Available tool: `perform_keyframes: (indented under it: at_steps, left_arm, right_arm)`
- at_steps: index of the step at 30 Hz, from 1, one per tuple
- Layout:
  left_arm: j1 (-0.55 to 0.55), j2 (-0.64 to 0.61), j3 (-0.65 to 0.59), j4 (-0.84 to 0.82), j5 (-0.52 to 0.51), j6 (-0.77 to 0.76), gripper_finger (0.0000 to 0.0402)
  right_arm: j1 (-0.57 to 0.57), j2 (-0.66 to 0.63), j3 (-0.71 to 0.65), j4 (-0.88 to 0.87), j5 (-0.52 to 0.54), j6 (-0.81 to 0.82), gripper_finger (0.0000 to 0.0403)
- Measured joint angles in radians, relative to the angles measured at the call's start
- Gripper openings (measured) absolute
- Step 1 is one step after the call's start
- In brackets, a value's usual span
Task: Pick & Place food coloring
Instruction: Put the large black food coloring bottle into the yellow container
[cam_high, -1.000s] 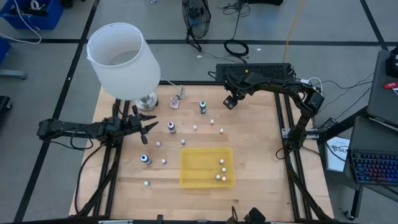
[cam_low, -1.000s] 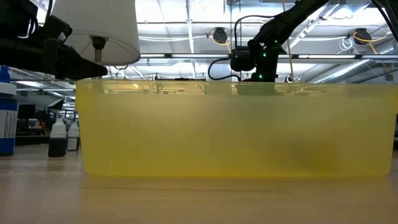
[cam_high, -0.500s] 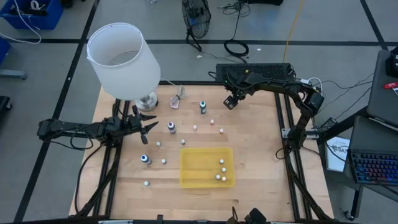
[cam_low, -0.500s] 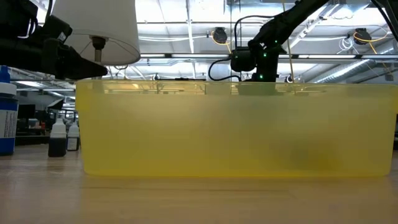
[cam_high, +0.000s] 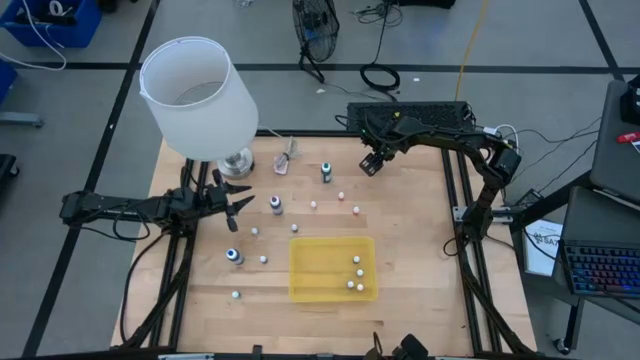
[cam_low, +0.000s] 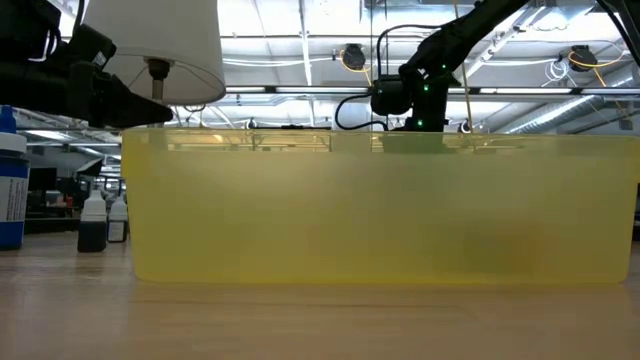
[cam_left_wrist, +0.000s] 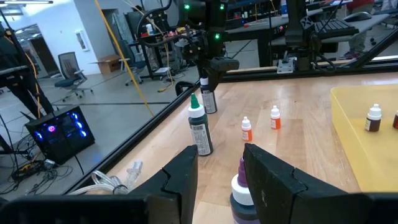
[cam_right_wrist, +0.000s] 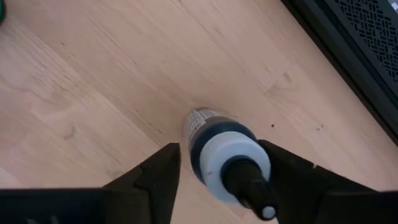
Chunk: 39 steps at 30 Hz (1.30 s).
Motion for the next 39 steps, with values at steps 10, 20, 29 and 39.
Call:
perform_keyframes:
  at_steps: [10, 20, 29, 39]
  left_arm:
    - [0.000, 0.000, 0.000, 0.000, 0.000, 0.000, 0.0131]
    - [0.000, 0.000, 0.000, 0.000, 0.000, 0.000, 0.0131]
    - [0.000, 0.000, 0.000, 0.000, 0.000, 0.000, 0.0132]
    - [0.000, 0.000, 0.000, 0.000, 0.000, 0.000, 0.0131]
  right_arm:
    - [0.000, -0.004, -0.016, 0.012, 0.002, -0.065, 0.0130]
    - [0.101, -0.130, -0.024, 0.049, -0.004, -0.124, 0.0130]
    - [0.406, -0.413, -0.023, 0.032, 0.044, -0.066, 0.0130]
    - [0.896, -0.443, -0.023, -0.039, 0.216, 0.137, 0.0130]
